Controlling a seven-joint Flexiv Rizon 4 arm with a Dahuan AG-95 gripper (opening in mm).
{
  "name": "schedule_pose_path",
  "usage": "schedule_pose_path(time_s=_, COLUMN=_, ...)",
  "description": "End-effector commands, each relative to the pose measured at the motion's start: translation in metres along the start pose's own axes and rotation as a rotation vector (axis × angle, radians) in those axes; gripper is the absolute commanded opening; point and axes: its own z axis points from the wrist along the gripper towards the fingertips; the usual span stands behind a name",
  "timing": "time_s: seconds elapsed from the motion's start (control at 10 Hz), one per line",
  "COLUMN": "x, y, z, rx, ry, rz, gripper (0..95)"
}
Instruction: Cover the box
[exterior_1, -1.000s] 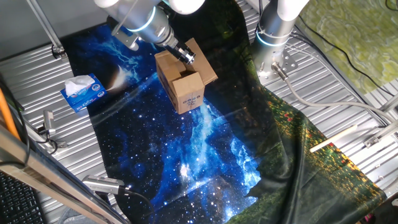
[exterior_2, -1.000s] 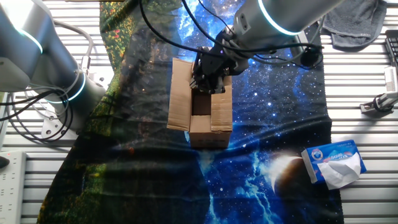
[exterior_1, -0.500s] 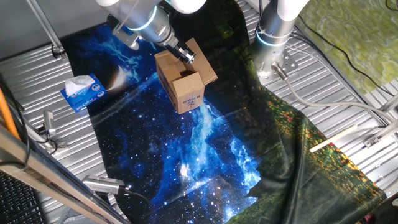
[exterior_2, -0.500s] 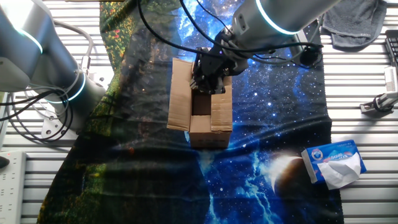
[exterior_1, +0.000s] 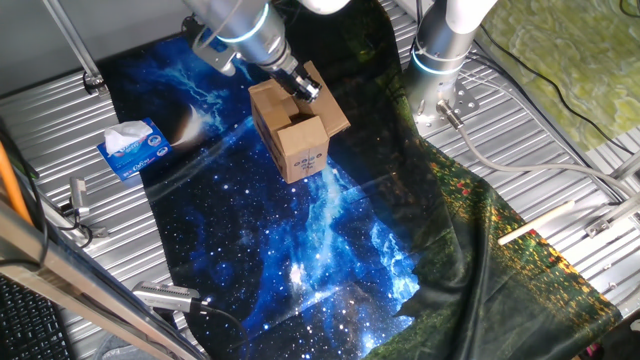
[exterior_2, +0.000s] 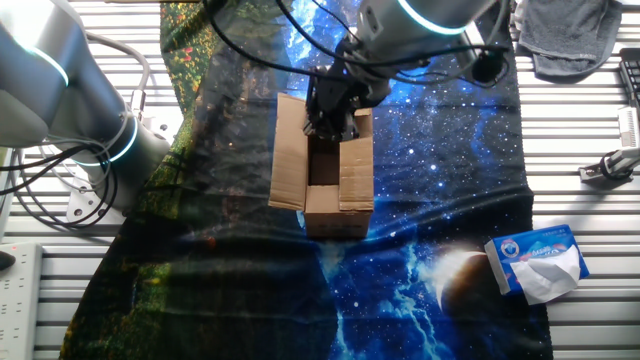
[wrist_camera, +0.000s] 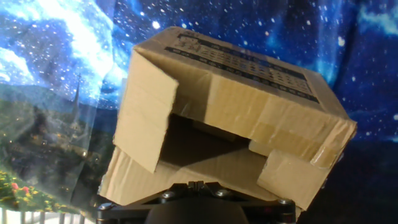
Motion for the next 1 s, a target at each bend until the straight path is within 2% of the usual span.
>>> schedule_pose_path(time_s=0.1, x=-0.0013, y=0.0008, z=-0.0001, rx=-0.049, ry=-0.006, rz=0.019, gripper=0.0)
schedule_pose_path(time_s=0.3, x=-0.0012, y=0.0010, z=-0.0004, rx=-0.066, ry=-0.001, rz=0.027, gripper=0.0)
schedule_pose_path(time_s=0.5, x=-0.0011, y=0.0012, z=-0.0009, rx=-0.070, ry=0.003, rz=0.034, gripper=0.0)
schedule_pose_path(time_s=0.6, x=-0.0009, y=0.0025, z=-0.0022, rx=-0.107, ry=0.001, rz=0.042, gripper=0.0)
schedule_pose_path(time_s=0.7, x=-0.0008, y=0.0030, z=-0.0028, rx=-0.115, ry=0.001, rz=0.045, gripper=0.0)
schedule_pose_path(time_s=1.0, x=0.0000, y=0.0051, z=-0.0061, rx=-0.118, ry=0.008, rz=0.049, gripper=0.0)
